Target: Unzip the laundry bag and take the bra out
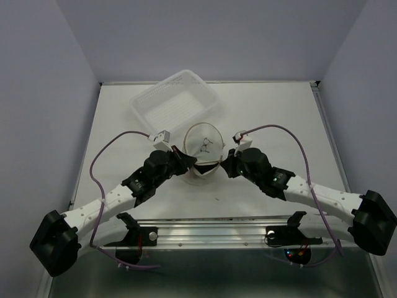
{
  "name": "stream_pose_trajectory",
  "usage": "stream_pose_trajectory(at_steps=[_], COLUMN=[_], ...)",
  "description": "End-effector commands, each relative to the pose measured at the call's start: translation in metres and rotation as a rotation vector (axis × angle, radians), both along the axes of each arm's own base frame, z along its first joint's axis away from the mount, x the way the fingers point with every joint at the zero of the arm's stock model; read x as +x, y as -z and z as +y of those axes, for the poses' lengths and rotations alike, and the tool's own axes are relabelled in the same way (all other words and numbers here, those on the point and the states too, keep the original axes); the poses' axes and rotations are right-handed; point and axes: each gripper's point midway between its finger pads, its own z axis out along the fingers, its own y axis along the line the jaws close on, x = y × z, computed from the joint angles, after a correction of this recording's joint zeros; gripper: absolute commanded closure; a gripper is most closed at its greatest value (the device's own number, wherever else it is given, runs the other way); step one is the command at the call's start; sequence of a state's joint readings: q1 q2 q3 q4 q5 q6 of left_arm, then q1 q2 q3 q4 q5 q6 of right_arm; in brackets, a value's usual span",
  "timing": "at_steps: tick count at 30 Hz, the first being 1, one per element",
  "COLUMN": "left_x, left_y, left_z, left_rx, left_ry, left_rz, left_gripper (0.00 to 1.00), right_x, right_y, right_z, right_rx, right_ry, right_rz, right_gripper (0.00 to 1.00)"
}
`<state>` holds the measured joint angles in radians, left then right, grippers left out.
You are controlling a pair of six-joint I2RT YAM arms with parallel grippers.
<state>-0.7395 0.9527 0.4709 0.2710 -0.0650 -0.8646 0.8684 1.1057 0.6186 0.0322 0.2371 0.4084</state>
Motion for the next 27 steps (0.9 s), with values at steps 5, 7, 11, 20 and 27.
stream_pose_trajectory(at_steps=[5, 7, 11, 20, 27], left_x=[0.026, 0.029, 0.033, 0.016, 0.020], left_y=[0.022, 0.025, 0.026, 0.013, -0.026], left_z=[0.018, 0.016, 0.016, -0.003, 0.031], left_rx=[0.044, 0.031, -0.025, -0.068, 0.012], left_ry=[-0.140, -0.157, -0.226, -0.212, -0.312], left_rz=[0.012, 0.025, 0.057, 0.057, -0.040], left_gripper=[1.00, 1.00, 1.00, 0.32, 0.04], right_x=[0.032, 0.030, 0.025, 0.022, 0.020], right_y=[-0.002, -0.001, -0.003, -0.034, -0.046], right_z=[-0.032, -0.035, -0.043, -0.047, -0.047], right_rx=[-0.102, -0.112, -0.130, -0.087, -0.064], right_ry=[0.147, 0.151, 0.160, 0.164, 0.155], right_rz=[-0.067, -0.060, -0.048, -0.093, -0.113], right_gripper=[0.55, 0.37, 0.18, 0.00, 0.00])
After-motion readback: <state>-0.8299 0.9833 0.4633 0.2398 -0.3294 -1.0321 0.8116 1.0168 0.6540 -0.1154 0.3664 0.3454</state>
